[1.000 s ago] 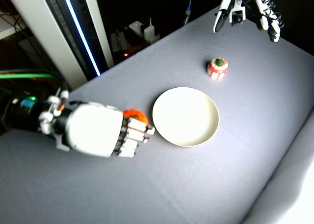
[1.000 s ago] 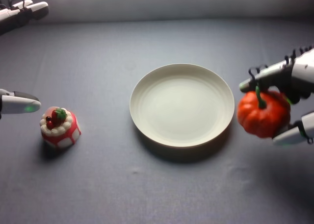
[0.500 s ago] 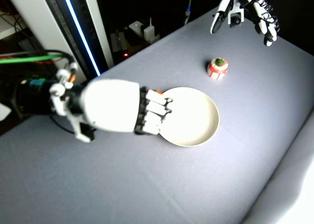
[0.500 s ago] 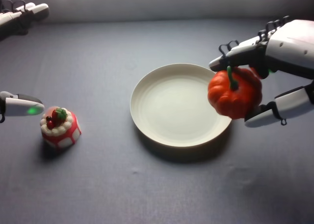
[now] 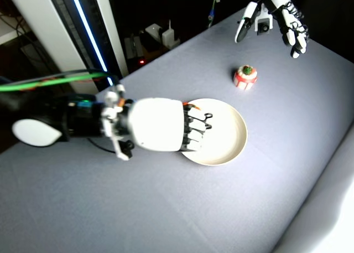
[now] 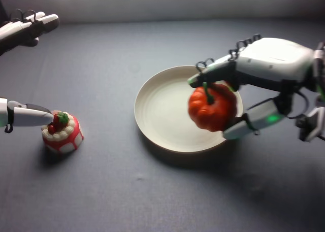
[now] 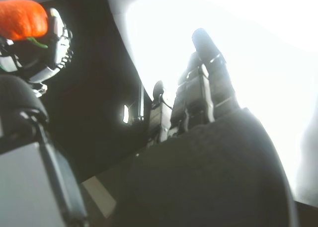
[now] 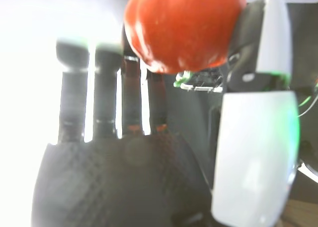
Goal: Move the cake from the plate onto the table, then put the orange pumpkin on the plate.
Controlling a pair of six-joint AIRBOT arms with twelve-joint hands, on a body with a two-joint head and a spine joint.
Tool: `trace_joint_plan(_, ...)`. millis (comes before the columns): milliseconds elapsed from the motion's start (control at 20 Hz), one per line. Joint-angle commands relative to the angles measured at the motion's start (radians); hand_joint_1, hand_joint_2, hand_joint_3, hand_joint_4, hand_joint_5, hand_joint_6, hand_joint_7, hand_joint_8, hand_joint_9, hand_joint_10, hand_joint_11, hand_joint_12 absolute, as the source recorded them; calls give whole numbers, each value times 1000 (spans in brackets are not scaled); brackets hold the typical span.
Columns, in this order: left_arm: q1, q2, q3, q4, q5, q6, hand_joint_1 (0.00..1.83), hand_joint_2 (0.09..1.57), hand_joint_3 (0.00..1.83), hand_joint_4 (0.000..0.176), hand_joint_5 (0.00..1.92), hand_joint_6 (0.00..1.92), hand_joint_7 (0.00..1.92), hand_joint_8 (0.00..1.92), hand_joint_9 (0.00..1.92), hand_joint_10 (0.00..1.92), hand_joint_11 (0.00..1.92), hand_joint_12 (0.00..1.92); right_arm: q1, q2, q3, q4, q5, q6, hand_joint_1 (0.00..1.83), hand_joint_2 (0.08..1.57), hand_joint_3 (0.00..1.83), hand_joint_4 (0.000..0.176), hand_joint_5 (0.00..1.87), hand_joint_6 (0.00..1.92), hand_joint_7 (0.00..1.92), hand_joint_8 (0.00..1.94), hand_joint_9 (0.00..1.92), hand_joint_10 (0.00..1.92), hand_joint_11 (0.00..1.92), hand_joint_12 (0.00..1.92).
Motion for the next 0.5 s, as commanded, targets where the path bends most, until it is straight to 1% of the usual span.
trace_joint_plan(0,-13,-4,12,-30,-121,-4,948,828,1,93,79,0,0,0,190,20,0,628,14,-9,11,18,102,10,1188,1208,3,0,817,1216,792,1442,728,1807,776,1920)
trace_joint_plan(50,-15,-6,13,-28,-121,-4,948,828,1,93,79,0,0,0,190,20,0,628,14,-12,14,17,99,10,1188,1208,3,0,817,1216,792,1442,728,1807,776,1920)
trace_joint_plan(100,-23,-12,18,-21,-119,-4,984,838,3,99,77,1,0,0,174,3,0,533,16,-22,22,14,91,10,1193,1200,0,0,827,1211,813,1385,709,1669,716,1832)
trace_joint_plan(150,-27,-14,21,-17,-118,-4,984,838,3,99,77,1,0,0,174,3,0,533,17,-29,29,13,86,10,1193,1200,0,0,827,1211,813,1385,709,1669,716,1832)
trace_joint_plan(200,-29,-15,21,-15,-119,-4,948,839,3,92,64,0,0,0,174,3,0,535,17,-35,36,13,84,10,1186,1198,0,10,832,1233,809,1336,667,1543,631,1781)
trace_joint_plan(250,-29,-15,21,-15,-121,-4,948,839,3,92,64,0,0,0,174,3,0,535,17,-39,41,14,83,10,1186,1198,0,10,832,1233,809,1336,667,1543,631,1781)
trace_joint_plan(300,-29,-18,22,-15,-122,-4,995,832,0,66,61,2,0,0,222,15,0,584,17,-42,47,17,80,10,1190,1192,0,9,842,1206,822,1316,673,1444,611,1704)
trace_joint_plan(350,-30,-20,23,-15,-123,-4,1011,841,2,80,78,3,0,0,180,11,0,663,17,-45,51,19,76,10,1190,1192,0,9,834,1211,829,1305,672,1431,606,1694)
trace_joint_plan(400,-32,-24,25,-15,-126,-4,1009,832,0,93,83,3,0,0,201,22,0,675,17,-53,62,23,67,10,1195,1185,0,6,848,1188,843,1294,699,1424,626,1708)
trace_joint_plan(450,-33,-27,27,-12,-127,-4,1013,831,0,102,87,4,0,0,213,26,0,675,17,-61,72,25,58,10,1195,1185,0,6,847,1189,846,1289,699,1416,625,1705)
